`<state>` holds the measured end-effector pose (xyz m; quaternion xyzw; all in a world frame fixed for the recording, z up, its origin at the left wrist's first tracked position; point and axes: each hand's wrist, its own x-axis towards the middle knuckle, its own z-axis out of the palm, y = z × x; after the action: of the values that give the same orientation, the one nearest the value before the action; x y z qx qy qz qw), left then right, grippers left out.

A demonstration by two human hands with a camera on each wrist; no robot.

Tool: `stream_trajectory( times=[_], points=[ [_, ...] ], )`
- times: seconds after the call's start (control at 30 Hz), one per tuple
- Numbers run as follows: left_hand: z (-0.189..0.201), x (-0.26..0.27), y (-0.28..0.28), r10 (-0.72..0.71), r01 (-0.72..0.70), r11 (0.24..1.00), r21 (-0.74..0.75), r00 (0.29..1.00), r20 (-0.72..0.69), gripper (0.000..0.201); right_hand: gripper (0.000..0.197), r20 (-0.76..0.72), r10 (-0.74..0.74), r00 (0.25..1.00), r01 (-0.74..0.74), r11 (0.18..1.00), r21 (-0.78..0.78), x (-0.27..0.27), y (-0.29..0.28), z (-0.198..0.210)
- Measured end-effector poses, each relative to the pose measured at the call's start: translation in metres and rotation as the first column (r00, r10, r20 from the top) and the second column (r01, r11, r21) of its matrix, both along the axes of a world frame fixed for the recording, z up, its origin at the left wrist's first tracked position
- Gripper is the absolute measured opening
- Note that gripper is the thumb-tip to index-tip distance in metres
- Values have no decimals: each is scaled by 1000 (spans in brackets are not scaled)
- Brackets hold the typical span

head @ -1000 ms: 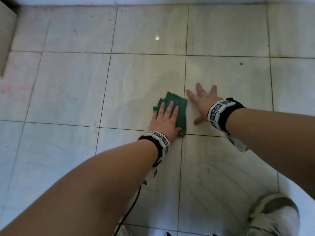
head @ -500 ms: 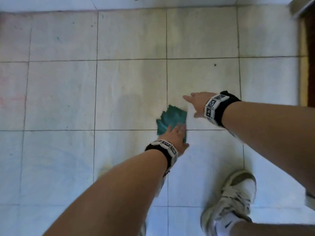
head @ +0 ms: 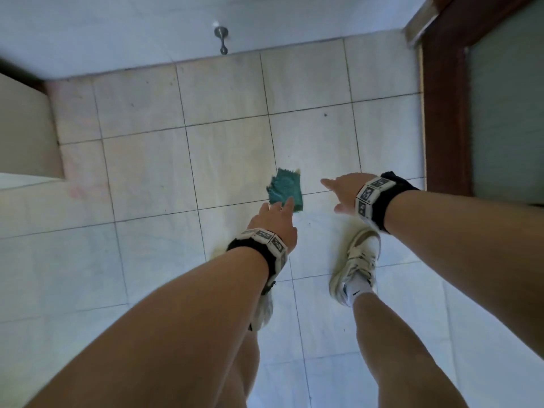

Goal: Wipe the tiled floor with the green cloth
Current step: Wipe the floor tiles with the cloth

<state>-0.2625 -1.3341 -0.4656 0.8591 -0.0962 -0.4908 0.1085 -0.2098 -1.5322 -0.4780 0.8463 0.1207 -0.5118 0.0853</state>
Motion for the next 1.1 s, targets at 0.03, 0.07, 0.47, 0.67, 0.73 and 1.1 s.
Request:
stream_trajectory(
  times=[0.03, 0.07, 0.47, 0.67, 0.73, 1.1],
  points=[
    [12, -3, 3, -3, 3, 1000, -4, 1000, 4, 71, 78, 4, -16, 1000, 16, 1000, 2, -7, 1, 10],
    [24, -7, 6, -11, 11, 1000, -8, 1000, 10, 71, 77, 10, -34, 999, 34, 999, 4, -16, 3, 20],
    [66, -106, -10, 17, -23, 992, 124, 998, 53, 70, 77, 57, -31, 998, 27, 997, 75, -117, -40, 40],
    [91, -167, -28, 185, -189, 962, 195, 982, 41, 72, 77, 87, 21, 996, -27, 997, 71, -169, -78, 51],
    [94, -187, -30, 228, -229, 955, 187, 973, 31, 72, 77, 72, 39, 997, -43, 997, 58, -182, -82, 53],
    [84, -245, -4, 135, -144, 977, 155, 988, 70, 71, 79, 63, 37, 997, -39, 999, 24, -230, -64, 57]
  ],
)
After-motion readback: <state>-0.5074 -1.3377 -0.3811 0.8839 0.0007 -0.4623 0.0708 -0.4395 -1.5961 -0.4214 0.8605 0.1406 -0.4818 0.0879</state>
